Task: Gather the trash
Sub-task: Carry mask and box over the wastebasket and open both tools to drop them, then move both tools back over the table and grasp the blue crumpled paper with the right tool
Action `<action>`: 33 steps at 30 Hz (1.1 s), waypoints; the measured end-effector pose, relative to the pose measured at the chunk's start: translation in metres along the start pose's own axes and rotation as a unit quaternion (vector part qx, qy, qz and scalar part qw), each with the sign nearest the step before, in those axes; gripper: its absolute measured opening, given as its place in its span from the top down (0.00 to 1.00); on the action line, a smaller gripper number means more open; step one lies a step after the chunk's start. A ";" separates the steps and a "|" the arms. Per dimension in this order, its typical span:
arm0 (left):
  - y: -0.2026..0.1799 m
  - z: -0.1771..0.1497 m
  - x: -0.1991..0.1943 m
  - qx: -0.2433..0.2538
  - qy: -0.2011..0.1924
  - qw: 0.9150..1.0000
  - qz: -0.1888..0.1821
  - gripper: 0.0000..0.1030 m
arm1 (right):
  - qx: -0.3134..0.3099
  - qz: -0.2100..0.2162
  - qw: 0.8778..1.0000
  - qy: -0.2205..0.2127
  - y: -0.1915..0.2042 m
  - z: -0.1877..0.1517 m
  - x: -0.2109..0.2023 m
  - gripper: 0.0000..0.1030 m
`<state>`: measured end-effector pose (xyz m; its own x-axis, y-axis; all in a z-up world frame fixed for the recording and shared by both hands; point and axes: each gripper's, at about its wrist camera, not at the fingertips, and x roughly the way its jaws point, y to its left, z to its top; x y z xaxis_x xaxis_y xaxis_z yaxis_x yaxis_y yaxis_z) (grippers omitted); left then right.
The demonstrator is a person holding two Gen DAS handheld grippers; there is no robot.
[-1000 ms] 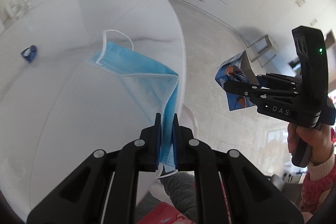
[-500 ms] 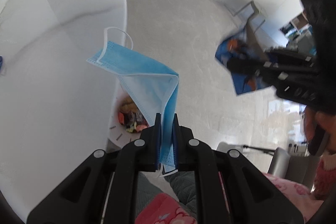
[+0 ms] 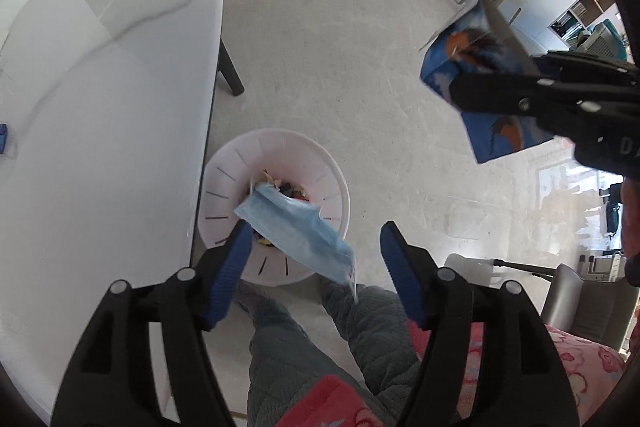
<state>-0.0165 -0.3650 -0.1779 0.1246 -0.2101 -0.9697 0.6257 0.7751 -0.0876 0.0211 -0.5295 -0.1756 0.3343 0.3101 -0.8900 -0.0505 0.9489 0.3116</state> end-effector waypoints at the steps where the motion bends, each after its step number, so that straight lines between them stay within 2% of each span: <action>1: 0.000 0.000 -0.002 0.000 -0.002 1.000 0.002 0.36 | 0.000 0.001 1.000 0.000 0.001 0.000 0.001 0.63; 6: 0.001 -0.003 -0.014 -0.009 -0.021 1.000 0.018 0.32 | -0.001 0.006 1.000 0.003 0.002 -0.001 0.006 0.63; 14: 0.026 -0.015 -0.038 -0.050 -0.046 0.997 0.035 0.24 | -0.030 0.020 0.999 0.033 0.022 -0.006 0.035 0.63; 16: 0.034 -0.019 -0.043 -0.060 -0.050 0.996 0.040 0.22 | -0.036 0.026 0.998 0.046 0.029 -0.009 0.047 0.54; 18: 0.039 -0.021 -0.045 -0.070 -0.050 0.995 0.045 0.21 | -0.039 0.023 0.998 0.054 0.034 -0.010 0.054 0.23; 20: 0.043 -0.022 -0.046 -0.078 -0.050 0.995 0.047 0.20 | -0.041 0.004 0.998 0.054 0.039 -0.010 0.057 0.08; 21: 0.046 -0.022 -0.047 -0.082 -0.051 0.994 0.048 0.19 | -0.041 -0.001 0.998 0.054 0.040 -0.009 0.057 0.05; 28: 0.059 -0.025 -0.053 -0.104 -0.054 0.992 0.054 0.15 | -0.024 -0.032 0.998 0.049 0.033 -0.002 0.052 0.03; 33: 0.060 -0.026 -0.056 -0.110 -0.056 0.991 0.057 0.15 | -0.015 -0.036 0.998 0.046 0.027 0.002 0.048 0.03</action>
<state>-0.0060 -0.2907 -0.1349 0.2768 -0.1697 -0.9458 0.4207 0.9063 -0.0395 0.0374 -0.4896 -0.2092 0.2508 0.2447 -0.9366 -0.0585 0.9696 0.2377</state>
